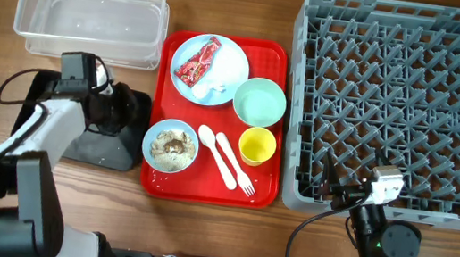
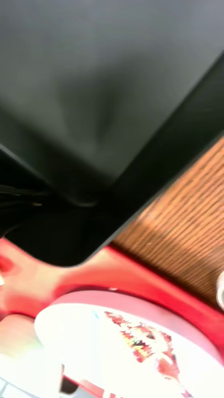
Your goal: Sort waste into correct bins and load items into the dishwasher rack
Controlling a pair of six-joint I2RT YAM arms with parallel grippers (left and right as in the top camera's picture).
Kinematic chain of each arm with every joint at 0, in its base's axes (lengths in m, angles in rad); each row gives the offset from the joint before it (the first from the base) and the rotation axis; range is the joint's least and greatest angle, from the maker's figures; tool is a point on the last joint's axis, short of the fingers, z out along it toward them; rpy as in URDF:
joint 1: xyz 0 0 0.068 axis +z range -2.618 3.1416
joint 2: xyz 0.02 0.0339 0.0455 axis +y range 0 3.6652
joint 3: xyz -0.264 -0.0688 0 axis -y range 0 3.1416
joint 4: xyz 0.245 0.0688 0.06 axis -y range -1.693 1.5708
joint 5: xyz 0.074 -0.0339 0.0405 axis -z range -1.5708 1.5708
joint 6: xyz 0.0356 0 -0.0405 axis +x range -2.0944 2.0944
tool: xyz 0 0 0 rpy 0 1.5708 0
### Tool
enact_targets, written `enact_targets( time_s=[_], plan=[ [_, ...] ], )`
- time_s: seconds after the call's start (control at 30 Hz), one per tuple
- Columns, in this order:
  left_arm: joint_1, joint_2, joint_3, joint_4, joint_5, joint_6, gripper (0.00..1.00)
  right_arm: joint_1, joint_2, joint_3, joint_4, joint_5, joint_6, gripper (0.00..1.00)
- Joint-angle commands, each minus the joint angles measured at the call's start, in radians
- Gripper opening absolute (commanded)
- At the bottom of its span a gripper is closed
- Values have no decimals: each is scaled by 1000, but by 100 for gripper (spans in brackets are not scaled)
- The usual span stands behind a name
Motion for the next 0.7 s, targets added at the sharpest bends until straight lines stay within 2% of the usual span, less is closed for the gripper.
enact_targets(
  time_s=[0.0,0.17,0.3,0.47,0.53,0.67],
  plan=[
    [-6,40,-3,53,-17,-7,4,-2,-4,-1,4,-10,-6,100],
    [-6,40,-3,133,-17,-111,4,-2,-4,-1,4,-10,-6,100],
    [-6,57,-3,164,-17,-114,4,-2,-4,-1,4,-10,-6,100],
    [-6,58,-3,219,-11,-201,4,-2,-3,-1,3,-10,-7,100],
    [-6,57,-2,167,-8,-200,4,-2,-4,-1,3,-10,-6,100],
    [-6,56,-2,-40,-9,-158,4,-2,-4,-1,4,-10,-6,100]
  ],
)
